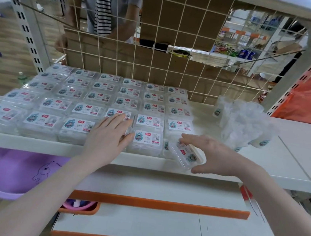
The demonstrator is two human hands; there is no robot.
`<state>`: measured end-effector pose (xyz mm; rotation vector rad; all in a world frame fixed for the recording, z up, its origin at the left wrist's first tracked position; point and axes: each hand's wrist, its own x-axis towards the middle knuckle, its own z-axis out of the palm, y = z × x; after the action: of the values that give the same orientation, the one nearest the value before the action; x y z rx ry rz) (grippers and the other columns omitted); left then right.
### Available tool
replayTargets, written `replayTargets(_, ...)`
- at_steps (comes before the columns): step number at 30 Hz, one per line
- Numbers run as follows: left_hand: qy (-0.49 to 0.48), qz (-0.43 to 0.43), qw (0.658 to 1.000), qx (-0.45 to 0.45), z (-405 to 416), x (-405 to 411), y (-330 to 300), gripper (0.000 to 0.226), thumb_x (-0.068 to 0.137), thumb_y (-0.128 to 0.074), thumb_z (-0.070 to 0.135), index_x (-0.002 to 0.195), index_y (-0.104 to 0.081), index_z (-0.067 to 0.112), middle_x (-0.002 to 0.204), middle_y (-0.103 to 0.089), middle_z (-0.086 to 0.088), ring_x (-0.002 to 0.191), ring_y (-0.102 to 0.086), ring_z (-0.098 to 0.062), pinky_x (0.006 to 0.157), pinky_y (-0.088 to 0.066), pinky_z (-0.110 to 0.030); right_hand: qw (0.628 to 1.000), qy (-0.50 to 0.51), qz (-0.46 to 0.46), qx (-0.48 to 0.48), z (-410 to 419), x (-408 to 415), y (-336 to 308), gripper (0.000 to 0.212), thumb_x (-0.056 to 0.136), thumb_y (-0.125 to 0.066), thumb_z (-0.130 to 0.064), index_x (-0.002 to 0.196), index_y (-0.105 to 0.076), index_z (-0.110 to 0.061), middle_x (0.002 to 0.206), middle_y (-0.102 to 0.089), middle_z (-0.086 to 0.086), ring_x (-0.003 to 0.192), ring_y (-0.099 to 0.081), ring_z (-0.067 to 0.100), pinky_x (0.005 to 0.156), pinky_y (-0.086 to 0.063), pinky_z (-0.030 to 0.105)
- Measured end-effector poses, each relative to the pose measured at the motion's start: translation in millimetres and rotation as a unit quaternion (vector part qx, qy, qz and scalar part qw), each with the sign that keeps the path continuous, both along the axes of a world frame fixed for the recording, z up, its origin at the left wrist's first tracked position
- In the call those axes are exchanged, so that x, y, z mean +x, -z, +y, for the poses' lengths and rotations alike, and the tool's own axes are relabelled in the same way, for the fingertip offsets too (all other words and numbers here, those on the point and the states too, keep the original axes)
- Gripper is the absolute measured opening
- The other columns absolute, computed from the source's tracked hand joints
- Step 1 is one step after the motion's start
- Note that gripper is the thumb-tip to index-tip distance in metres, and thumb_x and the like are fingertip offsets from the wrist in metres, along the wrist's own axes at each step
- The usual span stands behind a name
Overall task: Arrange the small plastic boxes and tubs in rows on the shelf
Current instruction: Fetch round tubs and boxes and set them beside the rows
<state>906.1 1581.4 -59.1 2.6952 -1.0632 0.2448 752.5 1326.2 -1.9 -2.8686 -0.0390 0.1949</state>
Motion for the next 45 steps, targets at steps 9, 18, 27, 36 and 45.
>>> replayTargets(9,-0.001,-0.006,1.0,-0.003,0.1,-1.3,-0.1,0.055,0.097,-0.026,0.049,0.144,-0.036,0.023,0.154,-0.029,0.0,0.143,-0.022,-0.017,0.115,-0.008,-0.03,0.988,0.109,-0.057,-0.099,23.4,-5.8,13.0,0.087,0.07,-0.061,-0.066,0.141,-0.034,-0.024,0.129,-0.04,-0.005,0.118,-0.035,0.014,0.098,-0.031,0.024)
replayTargets(18,-0.004,-0.002,1.0,0.005,-0.9,-1.4,-1.1,0.056,0.096,-0.023,0.051,0.144,-0.036,0.024,0.154,-0.027,0.001,0.143,-0.021,-0.016,0.116,-0.009,-0.031,0.953,0.26,-0.136,-0.073,56.5,-13.3,36.4,0.085,0.07,-0.056,-0.072,0.13,-0.044,-0.013,0.124,-0.046,0.003,0.114,-0.043,0.024,0.094,-0.034,0.029)
replayTargets(27,0.004,0.006,1.0,0.006,-1.3,-1.1,-5.0,0.056,0.097,-0.023,0.05,0.146,-0.033,0.024,0.155,-0.024,0.001,0.144,-0.017,-0.015,0.116,-0.006,-0.03,0.937,0.294,-0.188,0.003,59.1,-17.5,37.0,0.059,0.073,-0.074,-0.042,0.119,-0.058,-0.008,0.116,-0.055,0.005,0.108,-0.049,0.025,0.087,-0.038,0.03)
replayTargets(36,0.011,0.041,0.999,0.019,-2.8,0.3,-11.3,0.057,0.096,-0.023,0.049,0.146,-0.031,0.023,0.156,-0.021,-0.001,0.145,-0.015,-0.017,0.116,-0.008,-0.033,0.9,0.351,-0.255,-0.042,82.7,6.4,52.8,0.051,0.078,-0.07,-0.044,0.116,-0.06,-0.012,0.112,-0.056,0.009,0.101,-0.049,0.03,0.08,-0.04,0.036)
replayTargets(45,-0.005,0.05,0.999,0.008,-19.1,-14.5,-26.0,0.054,0.097,-0.034,0.047,0.144,-0.033,0.022,0.153,-0.027,0.001,0.141,-0.021,-0.017,0.113,-0.021,-0.034,0.906,0.304,-0.292,-0.046,73.5,-8.0,50.2,0.053,0.078,-0.074,-0.034,0.118,-0.059,-0.002,0.104,-0.062,0.017,0.092,-0.057,0.037,0.076,-0.049,0.043)
